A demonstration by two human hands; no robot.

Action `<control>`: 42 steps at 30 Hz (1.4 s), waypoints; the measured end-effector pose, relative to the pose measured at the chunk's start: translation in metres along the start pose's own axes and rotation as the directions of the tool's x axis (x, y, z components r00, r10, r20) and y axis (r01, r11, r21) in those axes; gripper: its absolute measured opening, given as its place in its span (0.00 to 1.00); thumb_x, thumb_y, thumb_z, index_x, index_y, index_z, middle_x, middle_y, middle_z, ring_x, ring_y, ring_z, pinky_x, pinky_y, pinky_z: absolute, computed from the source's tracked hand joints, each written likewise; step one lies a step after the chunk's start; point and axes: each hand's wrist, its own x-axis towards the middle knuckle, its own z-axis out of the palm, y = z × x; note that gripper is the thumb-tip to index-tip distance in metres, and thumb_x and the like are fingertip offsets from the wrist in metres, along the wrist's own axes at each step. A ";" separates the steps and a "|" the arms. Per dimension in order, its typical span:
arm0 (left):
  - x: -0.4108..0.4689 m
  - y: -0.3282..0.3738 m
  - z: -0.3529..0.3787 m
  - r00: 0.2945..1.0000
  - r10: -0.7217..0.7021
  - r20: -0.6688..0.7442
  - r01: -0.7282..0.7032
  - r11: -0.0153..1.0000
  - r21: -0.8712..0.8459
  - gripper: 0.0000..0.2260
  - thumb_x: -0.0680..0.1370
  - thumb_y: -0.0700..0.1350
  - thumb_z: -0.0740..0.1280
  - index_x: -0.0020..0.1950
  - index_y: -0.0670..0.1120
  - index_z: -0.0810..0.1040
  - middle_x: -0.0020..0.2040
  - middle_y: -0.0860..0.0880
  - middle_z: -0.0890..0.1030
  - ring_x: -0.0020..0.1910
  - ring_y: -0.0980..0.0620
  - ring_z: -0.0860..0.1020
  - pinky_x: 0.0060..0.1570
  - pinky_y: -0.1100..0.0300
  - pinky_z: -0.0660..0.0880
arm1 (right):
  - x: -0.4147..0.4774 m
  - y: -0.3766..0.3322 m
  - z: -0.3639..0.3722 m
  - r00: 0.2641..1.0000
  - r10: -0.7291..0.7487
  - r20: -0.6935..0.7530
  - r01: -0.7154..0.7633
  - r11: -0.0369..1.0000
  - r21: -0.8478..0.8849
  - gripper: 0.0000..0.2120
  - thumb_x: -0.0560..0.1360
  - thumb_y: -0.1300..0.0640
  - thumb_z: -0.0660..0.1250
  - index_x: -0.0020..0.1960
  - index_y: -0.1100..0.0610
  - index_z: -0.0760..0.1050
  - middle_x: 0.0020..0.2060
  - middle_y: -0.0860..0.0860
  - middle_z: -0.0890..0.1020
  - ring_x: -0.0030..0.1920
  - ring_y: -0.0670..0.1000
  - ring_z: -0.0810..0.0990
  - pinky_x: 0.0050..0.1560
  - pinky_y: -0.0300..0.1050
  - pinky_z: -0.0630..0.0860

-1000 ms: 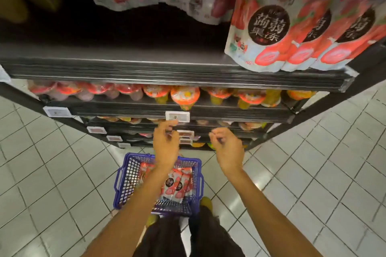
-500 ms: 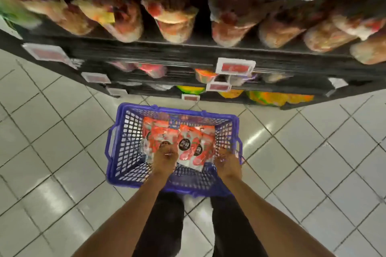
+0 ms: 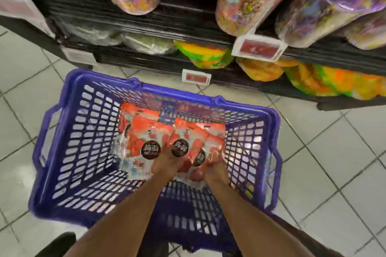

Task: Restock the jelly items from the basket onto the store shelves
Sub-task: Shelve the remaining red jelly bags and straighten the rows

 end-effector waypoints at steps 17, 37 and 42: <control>0.020 0.019 0.007 1.000 0.019 -0.012 -0.019 0.999 -0.027 0.19 0.76 0.36 0.70 0.67 0.45 0.77 0.69 0.44 0.74 0.65 0.48 0.75 0.64 0.62 0.71 | 0.016 -0.003 -0.011 0.975 0.106 0.194 -0.209 0.726 0.656 0.09 0.81 0.58 0.61 0.59 0.58 0.77 0.54 0.59 0.80 0.47 0.53 0.79 0.40 0.37 0.72; -0.211 0.149 -0.140 0.994 0.107 0.015 -0.086 0.868 -0.489 0.31 0.64 0.31 0.79 0.65 0.42 0.74 0.55 0.44 0.83 0.50 0.50 0.81 0.37 0.72 0.77 | -0.207 -0.014 -0.174 0.957 -0.247 0.151 0.016 0.564 0.826 0.38 0.47 0.43 0.85 0.54 0.56 0.83 0.49 0.56 0.86 0.52 0.58 0.85 0.59 0.57 0.78; -0.323 0.232 -0.223 0.957 0.274 -0.094 -0.285 0.835 -0.471 0.41 0.59 0.35 0.83 0.69 0.41 0.70 0.61 0.38 0.80 0.49 0.52 0.82 0.49 0.59 0.80 | -0.323 -0.040 -0.263 0.931 -0.360 0.055 0.111 0.423 0.899 0.19 0.52 0.50 0.84 0.36 0.58 0.82 0.32 0.53 0.84 0.34 0.51 0.85 0.34 0.42 0.79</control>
